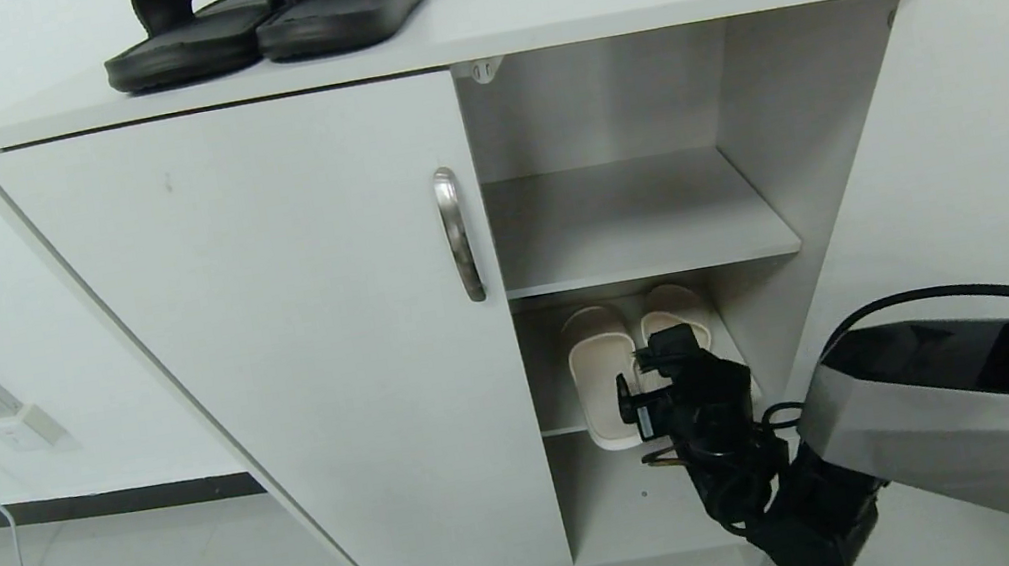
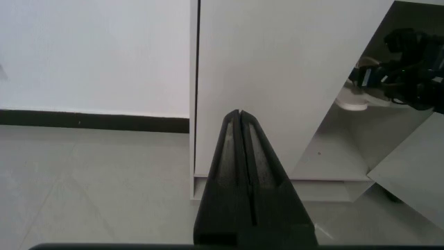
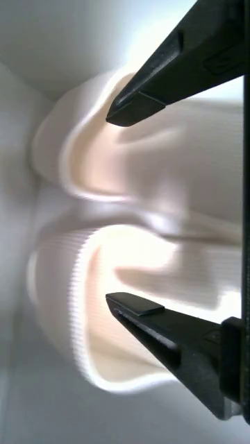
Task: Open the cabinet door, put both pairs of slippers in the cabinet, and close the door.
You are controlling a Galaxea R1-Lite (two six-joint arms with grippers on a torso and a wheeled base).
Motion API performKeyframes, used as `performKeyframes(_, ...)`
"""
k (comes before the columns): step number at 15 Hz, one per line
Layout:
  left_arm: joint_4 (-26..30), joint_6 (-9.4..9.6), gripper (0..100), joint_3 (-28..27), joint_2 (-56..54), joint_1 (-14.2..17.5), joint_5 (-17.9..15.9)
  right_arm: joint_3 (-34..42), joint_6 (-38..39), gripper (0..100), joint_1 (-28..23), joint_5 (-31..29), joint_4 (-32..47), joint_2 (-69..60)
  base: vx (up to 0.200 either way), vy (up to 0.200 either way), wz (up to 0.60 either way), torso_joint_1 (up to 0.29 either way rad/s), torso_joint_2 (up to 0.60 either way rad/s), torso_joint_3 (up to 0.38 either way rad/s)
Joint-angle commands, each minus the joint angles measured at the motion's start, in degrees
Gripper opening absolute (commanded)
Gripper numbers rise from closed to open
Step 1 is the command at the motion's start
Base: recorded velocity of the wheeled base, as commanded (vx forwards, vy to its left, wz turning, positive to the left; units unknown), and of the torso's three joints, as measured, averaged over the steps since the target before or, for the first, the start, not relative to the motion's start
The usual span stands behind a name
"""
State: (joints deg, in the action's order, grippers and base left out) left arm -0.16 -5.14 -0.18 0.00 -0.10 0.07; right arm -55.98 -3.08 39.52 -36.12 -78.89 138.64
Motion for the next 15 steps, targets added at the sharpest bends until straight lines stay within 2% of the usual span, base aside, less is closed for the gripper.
performKeyframes(1,0.0,-0.04,0,0.0,0.1,0.0,0.0,6.8,0.4,100,1.7,0.1,-3.8,-3.7,0.000,0.000,0.00,0.000,0.00,0.000)
performKeyframes(5,0.0,0.05,0,0.0,0.1,0.0,0.0,7.0,1.4,100,1.7,0.0,-3.8,-3.6,0.000,0.000,0.00,0.000,0.00,0.000)
performKeyframes(13,0.0,0.13,0,0.0,0.1,0.0,-0.1,7.0,1.3,100,1.8,0.0,-3.6,-3.5,-0.200,0.000,0.00,0.002,0.00,0.002)
performKeyframes(15,0.0,0.40,0,0.1,0.1,0.0,-0.1,7.0,1.3,100,1.8,0.0,-3.6,-3.5,0.000,0.000,0.00,0.000,0.00,0.000)
